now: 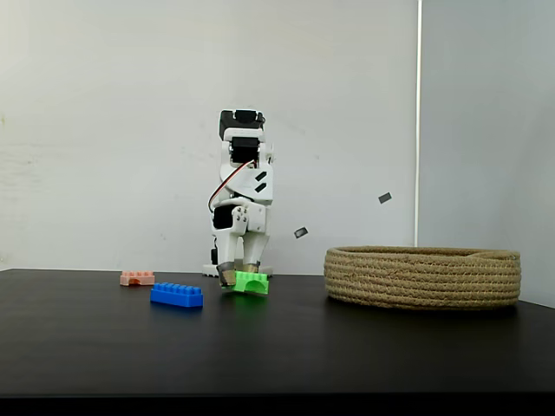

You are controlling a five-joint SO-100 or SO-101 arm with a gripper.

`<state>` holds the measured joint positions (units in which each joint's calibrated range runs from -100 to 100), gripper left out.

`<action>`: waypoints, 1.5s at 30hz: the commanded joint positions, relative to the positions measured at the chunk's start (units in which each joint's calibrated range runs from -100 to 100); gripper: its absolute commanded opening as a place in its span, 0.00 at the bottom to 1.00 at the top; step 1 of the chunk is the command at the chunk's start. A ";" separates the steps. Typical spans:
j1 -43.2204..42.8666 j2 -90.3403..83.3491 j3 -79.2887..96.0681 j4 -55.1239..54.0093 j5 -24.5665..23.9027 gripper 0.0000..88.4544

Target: Place the lego blocks in the tray

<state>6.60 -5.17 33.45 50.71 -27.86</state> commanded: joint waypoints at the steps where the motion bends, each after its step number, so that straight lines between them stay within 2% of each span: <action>1: -5.61 -13.57 -4.95 5.14 -0.44 0.00; 5: -14.26 -21.40 -5.22 5.97 -0.98 0.00; 8: -21.44 -24.58 -3.49 2.73 -1.17 0.00; 15: -33.31 -17.53 -6.14 -3.94 -4.93 0.00; 16: -34.54 -15.98 -7.69 -3.94 -5.18 0.02; 20: -37.92 -11.77 -11.79 -2.94 -6.35 0.27; 25: -39.24 -10.05 -11.61 -2.19 -7.86 0.42; 29: -35.37 -10.13 -11.43 1.39 -9.77 0.45; 32: -27.21 -10.91 -12.52 7.14 -10.70 0.42; 36: -18.47 -9.96 -11.15 9.06 -7.37 0.34; 39: -15.50 -8.07 -10.42 13.55 -6.15 0.40; 41: -10.39 -7.81 -10.97 15.22 -5.18 0.39; 45: 0.82 -4.20 -18.36 19.05 1.17 0.49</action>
<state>-2.20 -10.69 23.99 66.30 -31.18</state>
